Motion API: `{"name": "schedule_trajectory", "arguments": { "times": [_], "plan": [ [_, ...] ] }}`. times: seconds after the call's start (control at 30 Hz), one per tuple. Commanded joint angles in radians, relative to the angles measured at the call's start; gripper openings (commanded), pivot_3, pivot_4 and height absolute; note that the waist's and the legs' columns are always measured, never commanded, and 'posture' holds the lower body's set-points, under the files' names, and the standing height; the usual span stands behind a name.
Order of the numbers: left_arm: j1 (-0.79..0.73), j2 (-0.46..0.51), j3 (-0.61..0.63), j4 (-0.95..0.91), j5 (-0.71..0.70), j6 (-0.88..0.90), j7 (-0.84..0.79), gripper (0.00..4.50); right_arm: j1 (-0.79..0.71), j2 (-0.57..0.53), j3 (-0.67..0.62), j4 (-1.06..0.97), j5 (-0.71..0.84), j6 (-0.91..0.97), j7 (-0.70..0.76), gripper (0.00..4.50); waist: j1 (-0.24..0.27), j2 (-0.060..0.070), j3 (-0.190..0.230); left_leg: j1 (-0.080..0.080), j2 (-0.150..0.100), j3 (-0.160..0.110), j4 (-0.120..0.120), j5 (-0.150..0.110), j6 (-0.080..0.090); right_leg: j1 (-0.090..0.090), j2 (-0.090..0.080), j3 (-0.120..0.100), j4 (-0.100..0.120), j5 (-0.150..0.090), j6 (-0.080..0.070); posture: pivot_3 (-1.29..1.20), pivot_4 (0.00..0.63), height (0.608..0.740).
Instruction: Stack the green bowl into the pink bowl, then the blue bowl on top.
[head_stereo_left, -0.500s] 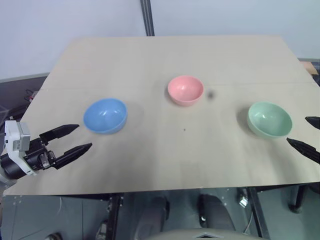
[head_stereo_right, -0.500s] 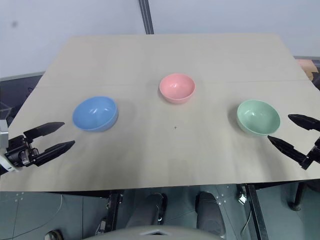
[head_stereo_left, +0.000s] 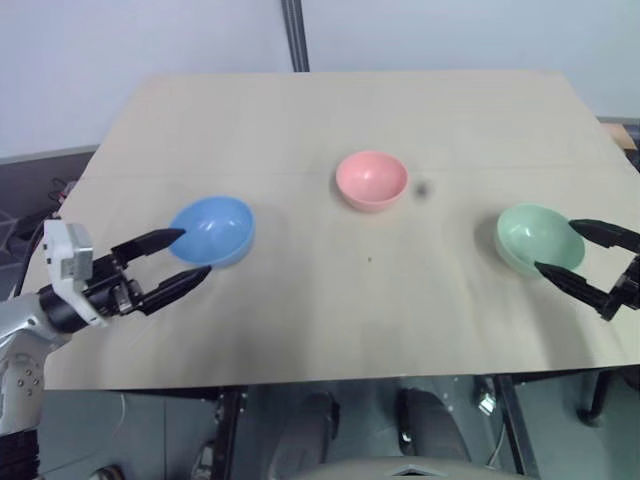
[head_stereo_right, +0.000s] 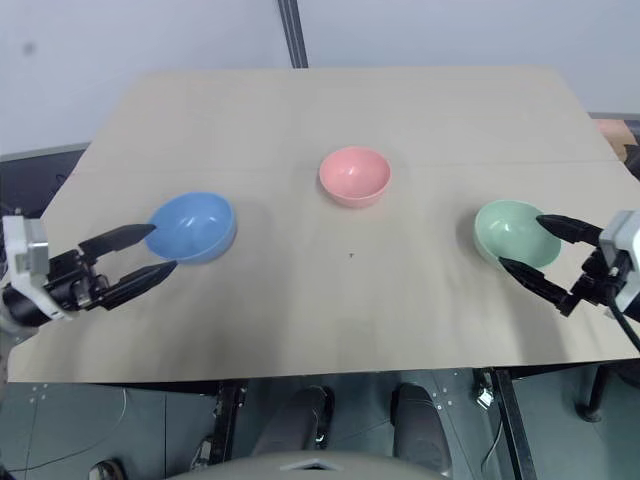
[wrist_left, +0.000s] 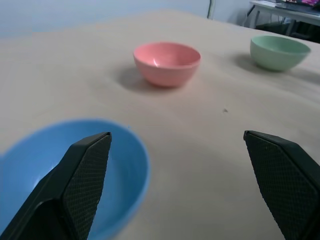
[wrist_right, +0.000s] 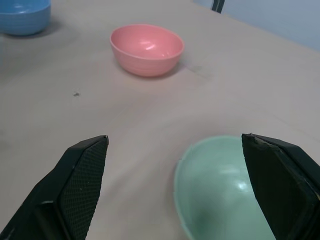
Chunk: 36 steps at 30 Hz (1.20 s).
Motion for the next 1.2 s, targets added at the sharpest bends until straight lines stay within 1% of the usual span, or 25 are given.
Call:
{"name": "schedule_trajectory", "arguments": {
  "times": [0.03,0.07,0.1,0.13,0.17,0.23,0.3,0.37,0.4,0.5,0.6,0.63,0.67,0.7,0.73,0.8,0.83,0.93,1.03,1.1,1.2],
  "plan": [
    [-0.123,-0.008,-0.099,-0.065,0.042,0.036,0.091,4.5,-0.194,0.032,0.191,0.013,-0.08,-0.038,-0.026,4.46,-0.002,0.0,0.0,0.0,0.0,0.0,0.0,0.0,0.0,0.0,0.0,0.0,0.0,0.0,0.0,0.0,0.15,0.74],
    [-0.146,-0.011,-0.118,-0.07,0.043,0.05,0.105,4.5,-0.239,0.042,0.239,0.034,-0.111,-0.054,-0.025,4.46,-0.007,0.0,0.0,0.0,0.0,0.0,0.001,0.0,0.0,0.0,0.0,0.0,0.001,0.0,0.0,0.0,0.15,0.74],
    [-0.164,-0.019,-0.131,-0.084,0.019,0.069,0.104,4.5,-0.316,0.066,0.319,0.084,-0.172,-0.066,-0.024,4.46,-0.013,-0.001,0.002,0.001,-0.001,0.002,0.002,0.0,0.0,0.0,0.002,0.001,0.002,0.001,0.0,0.0,0.15,0.74],
    [-0.176,-0.026,-0.14,-0.095,-0.005,0.086,0.095,4.5,-0.389,0.091,0.391,0.14,-0.228,-0.078,-0.028,4.46,-0.017,-0.001,0.001,-0.001,0.0,0.003,0.003,0.0,0.0,-0.002,0.004,0.003,0.001,0.004,0.0,0.0,0.15,0.74],
    [-0.179,-0.035,-0.145,-0.11,-0.032,0.091,0.073,4.5,-0.482,0.128,0.476,0.219,-0.299,-0.112,-0.028,4.46,-0.018,-0.001,0.001,0.0,0.0,0.003,0.003,0.0,0.0,-0.001,0.004,0.003,0.001,0.004,0.0,0.0,0.15,0.74],
    [-0.171,-0.035,-0.142,-0.124,-0.073,0.101,0.029,4.5,-0.621,0.196,0.58,0.363,-0.381,-0.152,-0.025,4.46,-0.036,-0.001,0.002,0.0,0.0,0.004,0.003,0.0,0.0,-0.002,0.004,0.004,0.001,0.004,-0.001,0.0,0.15,0.74],
    [-0.16,-0.028,-0.127,-0.124,-0.094,0.113,0.007,4.5,-0.749,0.28,0.648,0.528,-0.445,-0.184,-0.033,4.46,-0.035,-0.001,0.002,-0.002,0.001,0.006,0.002,0.002,-0.003,-0.007,0.005,0.008,0.002,0.004,-0.001,0.0,0.15,0.74],
    [-0.147,-0.022,-0.103,-0.132,-0.107,0.122,0.01,4.5,-0.855,0.342,0.709,0.693,-0.511,-0.251,-0.023,4.46,-0.038,-0.001,0.002,-0.001,0.001,0.008,0.001,0.002,-0.005,-0.008,0.007,0.01,0.002,0.004,-0.001,0.0,0.15,0.74],
    [-0.137,-0.02,-0.088,-0.138,-0.116,0.129,0.013,4.5,-0.897,0.368,0.728,0.77,-0.537,-0.284,-0.022,4.46,-0.032,-0.001,0.002,-0.004,0.001,0.008,0.0,0.002,-0.006,-0.011,0.007,0.011,0.003,0.004,-0.002,0.0,0.15,0.74],
    [-0.073,-0.018,-0.039,-0.184,-0.128,0.149,0.047,4.5,-0.996,0.43,0.781,0.976,-0.605,-0.412,0.0,4.46,-0.032,-0.002,0.002,-0.006,0.001,0.009,0.0,0.001,-0.007,-0.014,0.006,0.012,0.002,0.004,-0.002,0.0,0.15,0.74],
    [0.003,-0.027,0.013,-0.241,-0.143,0.163,0.079,4.5,-1.069,0.483,0.809,1.14,-0.655,-0.507,0.011,4.46,-0.033,-0.002,0.002,-0.009,0.0,0.011,0.0,0.001,-0.008,-0.017,0.005,0.014,0.002,0.005,-0.002,0.0,0.15,0.74],
    [0.023,-0.031,0.027,-0.257,-0.147,0.165,0.091,4.5,-1.085,0.493,0.815,1.18,-0.671,-0.538,0.017,3.96,-0.032,-0.002,0.002,-0.011,0.0,0.011,0.0,0.001,-0.008,-0.02,0.005,0.015,0.002,0.005,-0.002,0.0,0.15,0.74],
    [0.043,-0.035,0.039,-0.272,-0.15,0.165,0.101,4.5,-1.097,0.501,0.822,1.212,-0.684,-0.565,0.026,3.79,-0.031,-0.002,0.002,-0.012,0.0,0.011,0.0,0.001,-0.008,-0.021,0.005,0.014,0.002,0.005,-0.002,0.0,0.15,0.74],
    [0.061,-0.039,0.049,-0.287,-0.154,0.166,0.111,4.5,-1.107,0.508,0.826,1.237,-0.693,-0.584,0.038,3.41,-0.032,-0.002,0.002,-0.013,0.0,0.011,0.0,0.001,-0.008,-0.022,0.006,0.014,0.003,0.005,-0.002,0.0,0.15,0.74],
    [0.077,-0.045,0.058,-0.302,-0.159,0.168,0.123,4.5,-1.117,0.516,0.827,1.26,-0.701,-0.602,0.043,2.84,-0.032,-0.001,0.002,-0.013,0.001,0.011,0.0,0.001,-0.008,-0.022,0.006,0.014,0.003,0.005,-0.002,0.0,0.15,0.74],
    [0.101,-0.054,0.068,-0.326,-0.163,0.167,0.141,4.5,-1.132,0.525,0.829,1.295,-0.719,-0.638,0.053,1.97,-0.033,-0.001,0.002,-0.013,0.001,0.011,0.0,0.001,-0.008,-0.022,0.007,0.015,0.003,0.005,-0.003,0.0,0.15,0.74],
    [0.108,-0.057,0.071,-0.334,-0.166,0.167,0.148,4.5,-1.139,0.529,0.83,1.31,-0.729,-0.655,0.055,1.43,-0.033,-0.001,0.002,-0.012,0.001,0.011,0.0,0.001,-0.008,-0.022,0.007,0.015,0.003,0.006,-0.003,0.0,0.15,0.74],
    [0.125,-0.066,0.076,-0.352,-0.173,0.167,0.17,4.5,-1.156,0.536,0.825,1.331,-0.755,-0.696,0.04,0.06,-0.033,-0.001,0.002,-0.012,0.002,0.011,0.0,0.001,-0.008,-0.022,0.008,0.015,0.004,0.006,-0.004,0.0,0.15,0.74],
    [0.138,-0.074,0.075,-0.358,-0.172,0.159,0.183,4.5,-1.16,0.531,0.818,1.297,-0.769,-0.729,0.044,0.02,-0.034,-0.001,0.002,-0.011,0.003,0.011,0.001,0.001,-0.008,-0.022,0.01,0.016,0.006,0.007,-0.005,0.0,0.15,0.74],
    [0.143,-0.078,0.071,-0.356,-0.168,0.158,0.192,4.5,-1.127,0.514,0.807,1.192,-0.728,-0.703,0.126,0.02,-0.034,-0.001,0.002,-0.01,0.003,0.011,0.001,0.001,-0.008,-0.022,0.01,0.016,0.006,0.007,-0.005,0.0,0.15,0.74],
    [0.141,-0.08,0.061,-0.341,-0.155,0.152,0.197,4.5,-1.004,0.458,0.803,0.88,-0.626,-0.545,0.28,0.02,-0.032,-0.001,0.002,-0.011,0.004,0.012,0.001,0.001,-0.008,-0.022,0.01,0.016,0.005,0.007,-0.005,0.0,0.15,0.74]
  ]
}}
